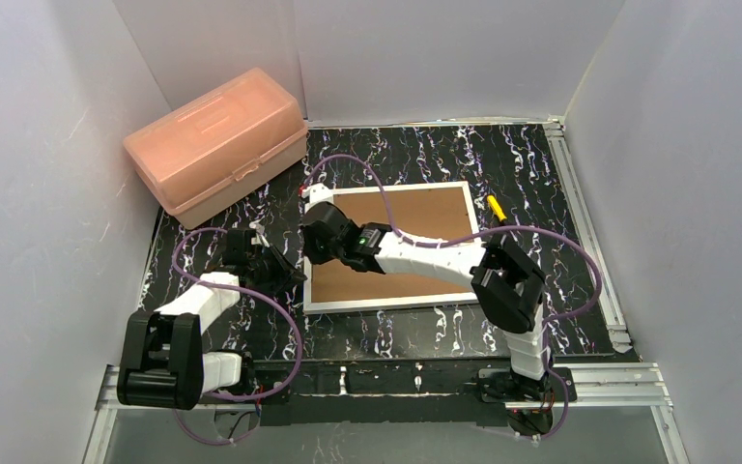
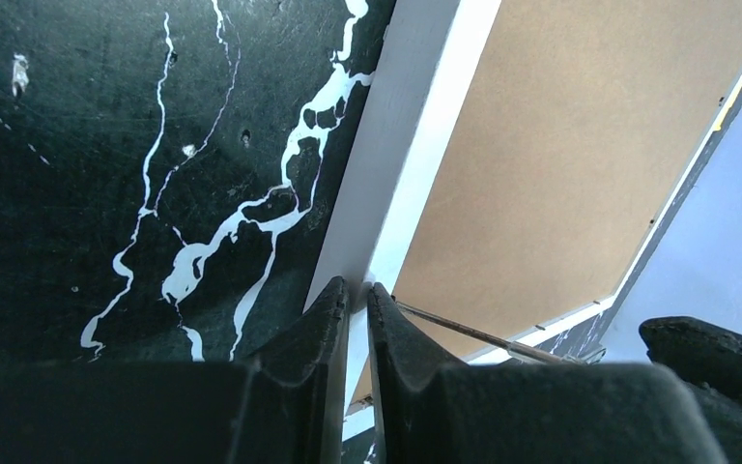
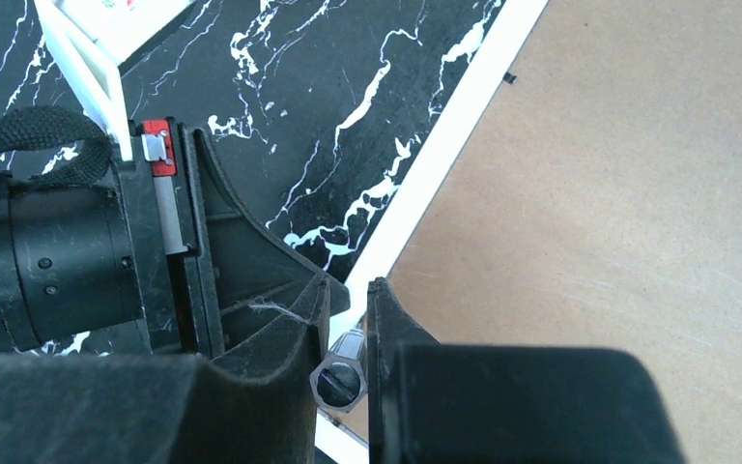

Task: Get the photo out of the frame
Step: Release the photo frame item from the photo frame.

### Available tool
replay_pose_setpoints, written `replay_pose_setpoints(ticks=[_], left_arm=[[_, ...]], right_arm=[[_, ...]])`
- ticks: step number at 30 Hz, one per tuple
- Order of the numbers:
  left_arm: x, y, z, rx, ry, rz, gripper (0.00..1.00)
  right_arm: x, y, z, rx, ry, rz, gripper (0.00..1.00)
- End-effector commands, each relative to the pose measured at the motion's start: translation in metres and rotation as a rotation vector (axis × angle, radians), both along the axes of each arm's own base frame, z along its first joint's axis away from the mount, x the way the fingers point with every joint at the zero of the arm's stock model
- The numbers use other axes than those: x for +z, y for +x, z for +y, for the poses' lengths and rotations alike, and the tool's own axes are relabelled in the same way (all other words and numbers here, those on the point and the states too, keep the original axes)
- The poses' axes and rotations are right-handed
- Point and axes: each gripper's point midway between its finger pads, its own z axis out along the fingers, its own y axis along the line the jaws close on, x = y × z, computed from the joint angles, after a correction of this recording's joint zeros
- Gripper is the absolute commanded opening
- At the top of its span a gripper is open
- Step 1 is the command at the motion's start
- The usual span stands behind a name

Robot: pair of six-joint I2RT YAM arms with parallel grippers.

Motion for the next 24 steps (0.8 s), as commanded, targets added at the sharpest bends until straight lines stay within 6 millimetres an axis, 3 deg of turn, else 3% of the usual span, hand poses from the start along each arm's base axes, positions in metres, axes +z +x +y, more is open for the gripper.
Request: replay_pose_setpoints(ticks=[1, 4, 9, 12, 16, 24], left_arm=[[0.002, -0.027, -0.011, -0.063, -0.013, 0.094, 0.06], [0.006, -0.025, -0.008, -0.054, 0.004, 0.078, 0.06], [0.012, -0.022, -0.006, -0.050, 0.013, 0.061, 0.06], [0.016, -0.021, -0.005, -0.054, 0.024, 0.053, 0.07], [0.023, -0.014, -0.002, -0.055, 0.046, 0.028, 0.10], [0.043, 0.013, -0.002, -0.053, 0.065, -0.026, 0.19]], right_arm=[[0.046, -0.027, 0.020, 0.089, 0.237, 0.085, 0.01], [0.050, -0.006, -0.015, 0.052, 0.279, 0.090, 0.01], [0.025, 0.020, -0.082, -0.019, 0.282, 0.157, 0.01], [0.018, 0.030, -0.109, -0.032, 0.345, 0.199, 0.01], [0.021, 0.044, -0.121, -0.002, 0.457, 0.220, 0.01], [0.025, 0.077, -0.107, 0.035, 0.622, 0.259, 0.01]])
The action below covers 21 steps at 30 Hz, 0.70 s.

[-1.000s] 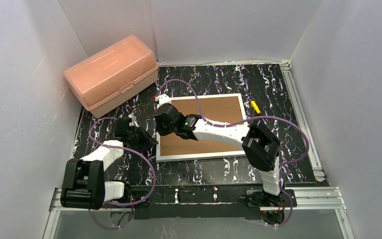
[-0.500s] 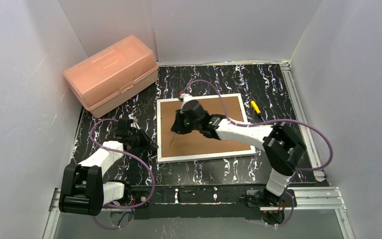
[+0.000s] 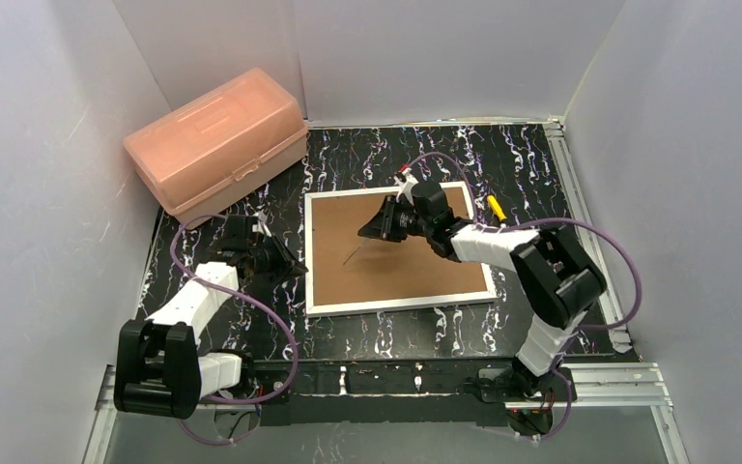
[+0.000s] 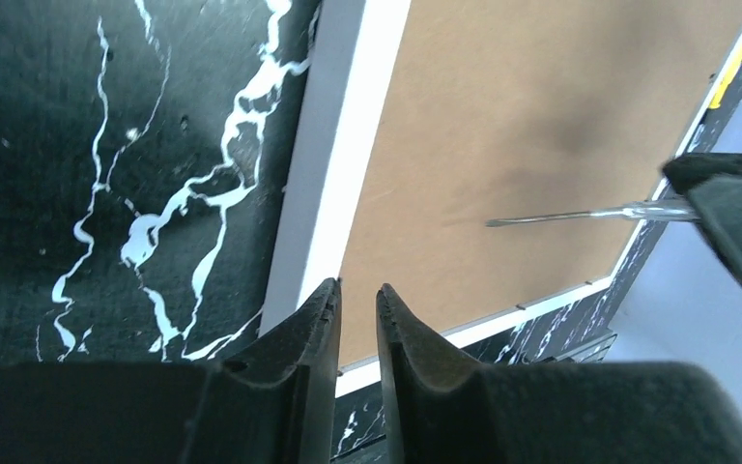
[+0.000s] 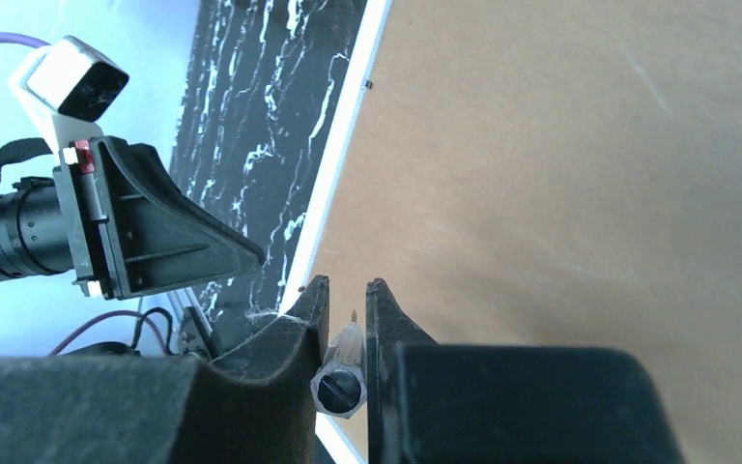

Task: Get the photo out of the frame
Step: Release the photo frame item from the photo frame.

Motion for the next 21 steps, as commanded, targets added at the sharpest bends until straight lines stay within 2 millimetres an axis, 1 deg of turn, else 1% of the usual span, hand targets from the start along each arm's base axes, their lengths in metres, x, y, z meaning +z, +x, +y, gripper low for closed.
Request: replay_pose_setpoints(ticks=[1, 4, 6, 9, 11, 15, 20, 21], left_arm=[[0.017, 0.019, -0.001, -0.010, 0.013, -0.044, 0.20], [0.018, 0.032, 0.000, -0.001, 0.020, -0.047, 0.22], [0.020, 0.043, 0.000, 0.006, 0.017, -0.053, 0.23], [0.021, 0.055, -0.003, 0.007, 0.004, -0.064, 0.27], [0.025, 0.062, -0.006, -0.002, -0.012, -0.089, 0.31], [0.045, 0.068, -0.016, -0.053, -0.066, -0.206, 0.38], [0.072, 0.065, -0.030, -0.146, -0.132, -0.349, 0.51], [0.073, 0.062, -0.032, -0.155, -0.135, -0.356, 0.53]], right_arm=[[0.037, 0.022, 0.024, 0.044, 0.206, -0.050, 0.01], [0.034, 0.039, 0.027, -0.005, 0.241, -0.061, 0.01], [0.037, 0.050, 0.030, -0.038, 0.273, -0.091, 0.01], [0.041, 0.060, 0.032, -0.071, 0.325, -0.129, 0.01], [0.046, 0.064, 0.033, -0.079, 0.364, -0.146, 0.01], [0.055, 0.065, 0.033, -0.070, 0.368, -0.170, 0.01], [0.063, 0.061, 0.029, -0.064, 0.330, -0.183, 0.01], [0.065, 0.059, 0.030, -0.057, 0.340, -0.179, 0.01]])
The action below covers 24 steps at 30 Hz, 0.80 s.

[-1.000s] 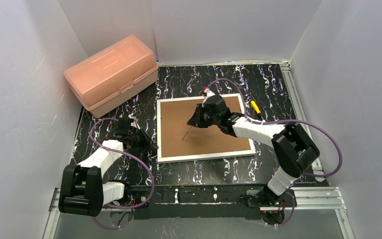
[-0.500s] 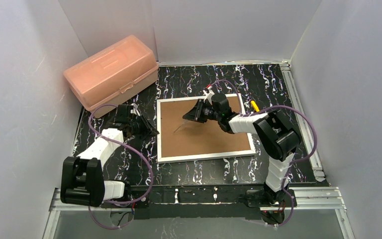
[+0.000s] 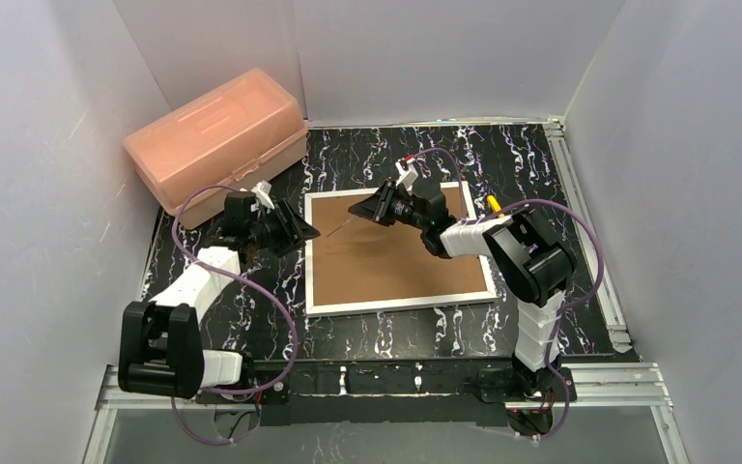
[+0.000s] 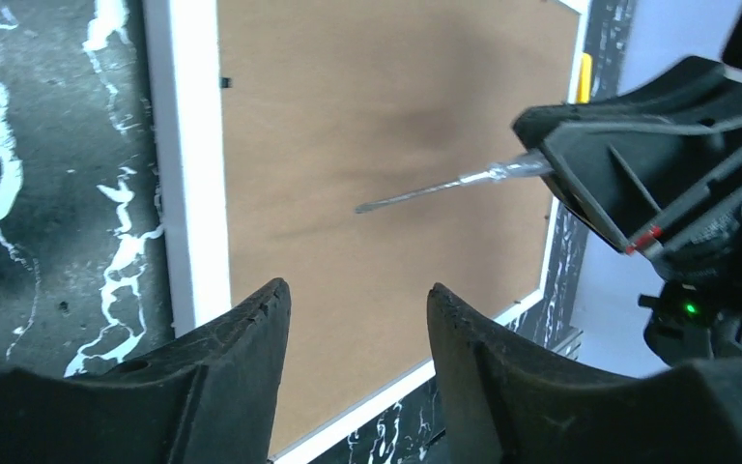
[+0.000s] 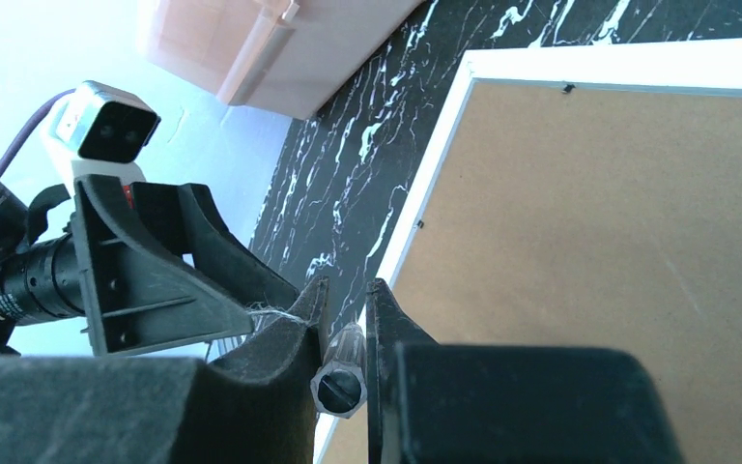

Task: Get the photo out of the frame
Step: Release the photo frame item from the photo frame, then adjust the screwdriver.

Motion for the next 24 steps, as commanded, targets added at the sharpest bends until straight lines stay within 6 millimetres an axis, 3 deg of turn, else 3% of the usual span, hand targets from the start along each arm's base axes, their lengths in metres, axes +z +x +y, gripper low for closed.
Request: replay_pose_setpoints(ticks=[1, 3, 8, 12, 17, 24], left_arm=[[0.030, -0.005, -0.015, -0.101, -0.056, -0.151, 0.53], [0.033, -0.009, -0.022, -0.129, -0.067, -0.159, 0.50], [0.042, -0.021, -0.051, -0.226, -0.110, -0.160, 0.28], [0.034, -0.029, -0.069, -0.245, -0.113, -0.114, 0.17], [0.030, -0.024, -0.068, -0.209, -0.087, -0.103, 0.01], [0.030, -0.012, -0.063, -0.158, -0.051, -0.095, 0.00]], right_arm=[[0.051, 0.003, 0.001, 0.003, 0.080, -0.104, 0.01], [0.057, -0.003, 0.001, 0.015, 0.112, -0.097, 0.01], [0.067, -0.015, 0.003, 0.040, 0.134, -0.098, 0.01], [0.073, -0.023, 0.003, 0.049, 0.132, -0.103, 0.01], [0.079, -0.035, 0.004, 0.061, 0.133, -0.103, 0.01], [0.077, -0.060, 0.010, 0.110, 0.118, -0.081, 0.01]])
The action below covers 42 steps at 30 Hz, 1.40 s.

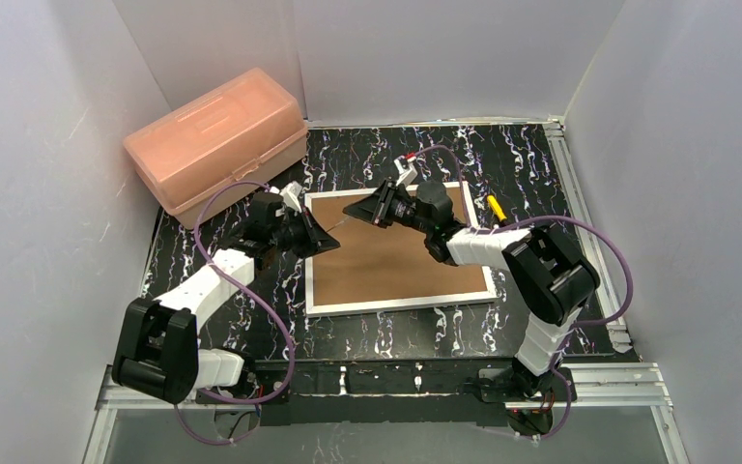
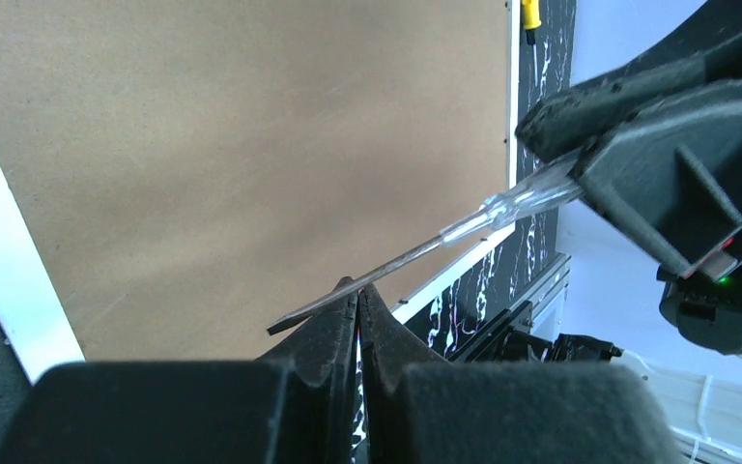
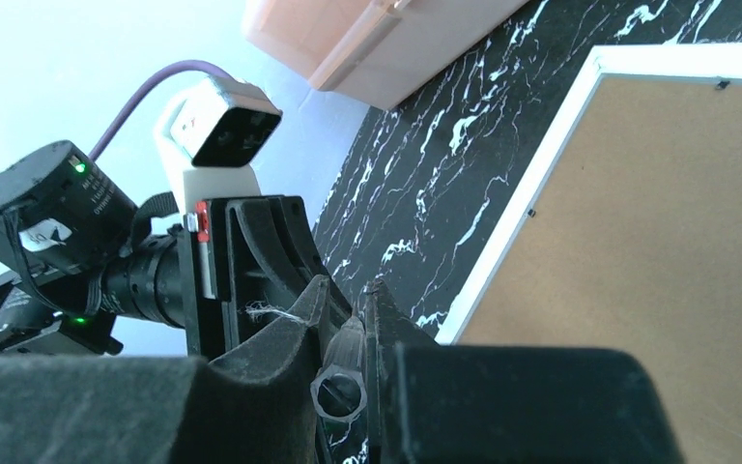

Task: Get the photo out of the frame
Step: Adjust the screwdriver.

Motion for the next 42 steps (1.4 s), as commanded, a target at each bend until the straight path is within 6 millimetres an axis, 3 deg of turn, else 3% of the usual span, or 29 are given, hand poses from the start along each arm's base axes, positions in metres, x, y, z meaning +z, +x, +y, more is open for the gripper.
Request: replay_pose_setpoints(ticks=[1, 13, 31, 38, 42], left_arm=[[0.009, 0.014, 0.003, 0.043, 0.021, -0.006, 0.00], [0.006, 0.020, 0.024, 0.104, 0.088, 0.013, 0.00], [0.001, 0.029, 0.033, 0.146, 0.130, -0.011, 0.00], [-0.003, 0.028, 0.038, 0.155, 0.166, -0.014, 0.00], [-0.003, 0.027, 0.039, 0.152, 0.169, -0.012, 0.00]], right_arm=[[0.017, -0.023, 0.003, 0.048, 0.021, -0.034, 0.01], [-0.007, -0.039, -0.001, 0.068, -0.051, 0.017, 0.01], [-0.029, -0.072, 0.017, 0.141, -0.099, 0.095, 0.01], [-0.040, -0.079, 0.016, 0.150, -0.128, 0.130, 0.01], [-0.052, -0.072, 0.014, 0.121, -0.186, 0.150, 0.01]])
